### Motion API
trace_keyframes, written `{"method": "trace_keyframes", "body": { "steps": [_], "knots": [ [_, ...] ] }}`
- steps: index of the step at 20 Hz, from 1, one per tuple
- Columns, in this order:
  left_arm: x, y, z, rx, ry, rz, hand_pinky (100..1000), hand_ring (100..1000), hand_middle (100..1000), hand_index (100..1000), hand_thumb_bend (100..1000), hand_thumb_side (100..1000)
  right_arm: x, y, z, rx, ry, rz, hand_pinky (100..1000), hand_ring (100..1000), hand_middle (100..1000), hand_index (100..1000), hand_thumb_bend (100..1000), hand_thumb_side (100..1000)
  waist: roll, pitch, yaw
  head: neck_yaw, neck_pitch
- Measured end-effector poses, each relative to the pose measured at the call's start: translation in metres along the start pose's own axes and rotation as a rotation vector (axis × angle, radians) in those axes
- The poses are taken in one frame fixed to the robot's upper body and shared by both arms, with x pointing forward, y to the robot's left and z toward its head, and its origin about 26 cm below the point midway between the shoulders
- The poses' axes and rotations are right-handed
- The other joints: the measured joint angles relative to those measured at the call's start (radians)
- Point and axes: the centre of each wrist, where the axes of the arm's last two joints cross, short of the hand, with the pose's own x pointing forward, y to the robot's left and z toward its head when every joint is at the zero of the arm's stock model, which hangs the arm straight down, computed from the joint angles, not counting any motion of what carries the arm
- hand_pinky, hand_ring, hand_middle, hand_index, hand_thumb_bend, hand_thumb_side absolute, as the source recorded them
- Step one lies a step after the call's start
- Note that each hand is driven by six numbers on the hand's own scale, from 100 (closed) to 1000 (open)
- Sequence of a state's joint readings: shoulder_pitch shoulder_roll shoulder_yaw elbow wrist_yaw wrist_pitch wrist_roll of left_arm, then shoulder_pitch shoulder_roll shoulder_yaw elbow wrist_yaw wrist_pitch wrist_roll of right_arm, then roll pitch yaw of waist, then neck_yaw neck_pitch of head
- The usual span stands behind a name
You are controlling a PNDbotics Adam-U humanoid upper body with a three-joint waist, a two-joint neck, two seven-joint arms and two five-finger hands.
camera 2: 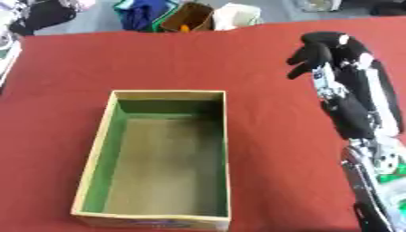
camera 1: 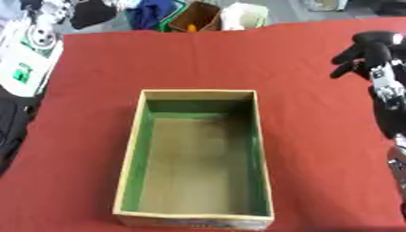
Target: Pick up objects on the table and place them in the box.
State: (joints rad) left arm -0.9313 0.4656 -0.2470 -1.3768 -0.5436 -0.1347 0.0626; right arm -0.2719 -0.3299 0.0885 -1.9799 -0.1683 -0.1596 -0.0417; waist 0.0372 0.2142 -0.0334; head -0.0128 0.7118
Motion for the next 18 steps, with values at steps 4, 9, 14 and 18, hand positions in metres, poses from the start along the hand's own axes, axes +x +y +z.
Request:
{"method": "trace_keyframes", "body": {
  "steps": [4,9,14,18],
  "knots": [
    [0.042,-0.008,0.009,-0.116,-0.099,0.055,317,348,387,442,100,417,0.0,-0.001,0.0,-0.013,0.005,-0.01,496,597,536,704,100,472,-0.003,-0.002,0.002,-0.007,0.0],
    [0.097,0.006,0.023,-0.231,-0.155,0.13,326,353,385,439,100,410,0.0,-0.002,0.0,-0.019,0.009,-0.013,497,597,536,704,100,474,-0.002,-0.009,0.018,-0.017,0.007],
    [0.115,0.004,0.036,-0.325,-0.157,0.179,330,356,383,437,100,399,0.0,-0.002,0.0,-0.021,0.01,-0.013,497,597,535,703,100,475,-0.002,-0.01,0.021,-0.017,0.009],
    [0.119,-0.006,0.043,-0.424,-0.131,0.193,337,364,387,440,100,257,0.0,-0.002,0.0,-0.022,0.01,-0.013,497,596,534,702,100,473,-0.003,-0.01,0.018,-0.018,0.009]
  ]
}}
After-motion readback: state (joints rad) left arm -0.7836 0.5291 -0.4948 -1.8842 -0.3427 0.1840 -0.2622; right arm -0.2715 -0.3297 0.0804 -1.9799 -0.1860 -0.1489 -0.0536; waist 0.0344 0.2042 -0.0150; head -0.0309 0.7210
